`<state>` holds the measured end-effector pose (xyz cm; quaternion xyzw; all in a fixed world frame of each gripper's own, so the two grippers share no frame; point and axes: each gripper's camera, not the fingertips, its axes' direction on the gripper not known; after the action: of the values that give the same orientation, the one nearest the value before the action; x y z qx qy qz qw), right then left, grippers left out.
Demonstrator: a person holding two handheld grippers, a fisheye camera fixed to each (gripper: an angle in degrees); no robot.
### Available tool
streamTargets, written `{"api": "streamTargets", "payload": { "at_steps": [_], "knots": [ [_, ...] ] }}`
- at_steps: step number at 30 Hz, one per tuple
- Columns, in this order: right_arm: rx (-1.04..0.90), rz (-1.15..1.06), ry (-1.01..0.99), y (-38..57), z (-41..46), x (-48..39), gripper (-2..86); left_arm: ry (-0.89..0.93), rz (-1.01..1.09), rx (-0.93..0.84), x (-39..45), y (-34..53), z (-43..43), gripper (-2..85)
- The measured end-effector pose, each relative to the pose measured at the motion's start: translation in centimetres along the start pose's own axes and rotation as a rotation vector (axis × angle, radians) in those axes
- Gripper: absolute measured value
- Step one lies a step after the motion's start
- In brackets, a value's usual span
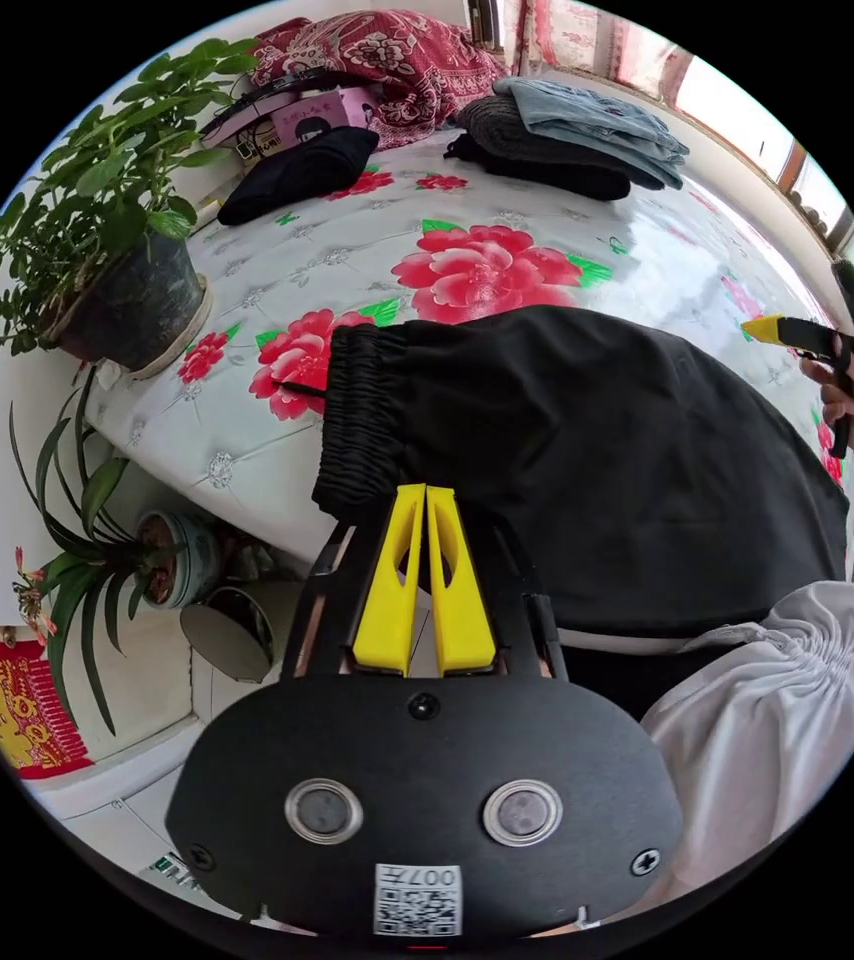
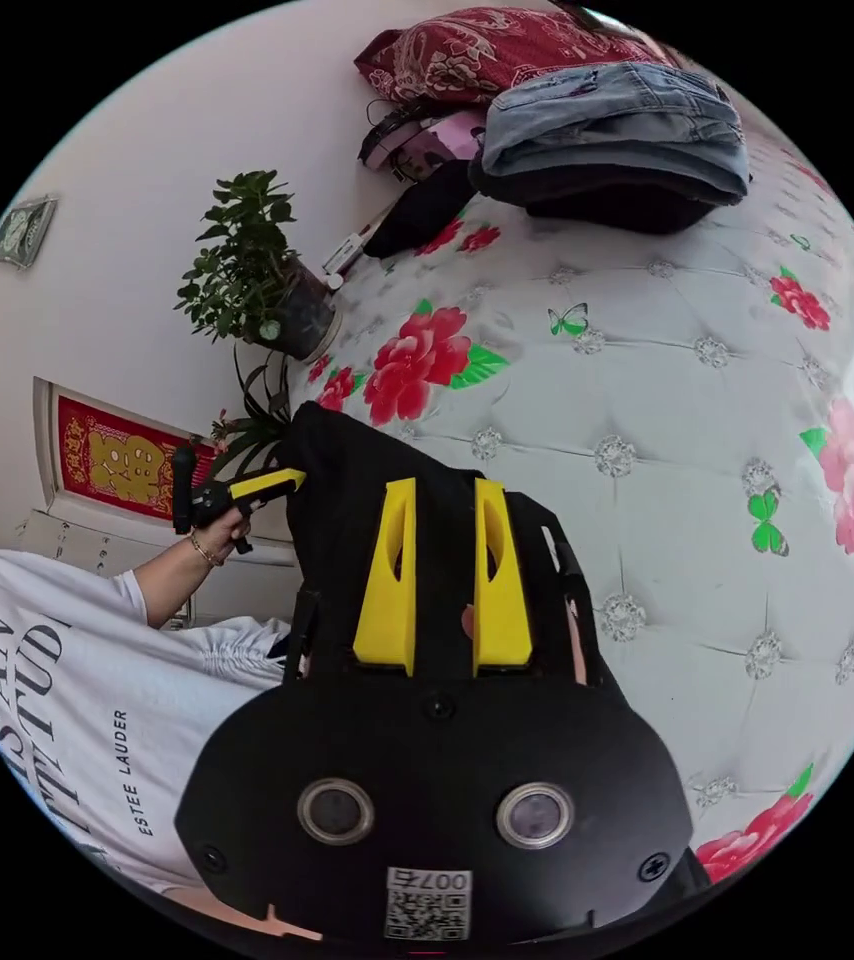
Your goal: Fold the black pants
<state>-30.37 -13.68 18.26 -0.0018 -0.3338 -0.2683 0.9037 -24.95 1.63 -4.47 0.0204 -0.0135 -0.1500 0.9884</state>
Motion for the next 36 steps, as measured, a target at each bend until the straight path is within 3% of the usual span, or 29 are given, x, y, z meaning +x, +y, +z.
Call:
{"api": "streamTargets", "payload": {
  "at_steps": [3,8,13,18,22,24,29,36],
  "knots": [
    [-0.212,-0.005,-0.026,-0.7,5.3,1.9,4.1,-0.016,0.023,-0.002,0.3,0.3,0.5,-1.0],
    [-0.322,-0.012,-0.206,-0.6,6.8,4.3,3.4,-0.010,0.039,0.031,0.1,1.1,0.6,-1.0],
    [-0.264,0.164,-0.279,-2.6,6.7,9.1,2.9,-0.022,0.036,0.055,0.2,1.9,0.6,-1.0],
    [-0.249,0.486,-0.598,-3.6,10.3,15.1,1.8,-0.008,0.024,0.076,-0.3,2.8,0.5,-1.0],
    [-0.257,0.544,-0.608,-3.7,11.0,16.8,0.5,-0.017,0.024,0.082,-0.3,3.3,0.5,-1.0],
    [-0.083,0.588,-0.638,-3.5,8.0,19.0,0.0,-0.024,0.022,0.087,-0.4,3.7,0.5,-1.0],
    [0.090,0.586,-0.557,-2.5,2.7,21.0,0.0,-0.027,0.009,0.077,-0.8,3.7,0.6,-1.0],
    [-0.095,0.525,-0.518,-2.1,5.1,19.0,0.8,-0.028,0.003,0.069,-1.6,4.1,0.7,-1.0]
  ]
}}
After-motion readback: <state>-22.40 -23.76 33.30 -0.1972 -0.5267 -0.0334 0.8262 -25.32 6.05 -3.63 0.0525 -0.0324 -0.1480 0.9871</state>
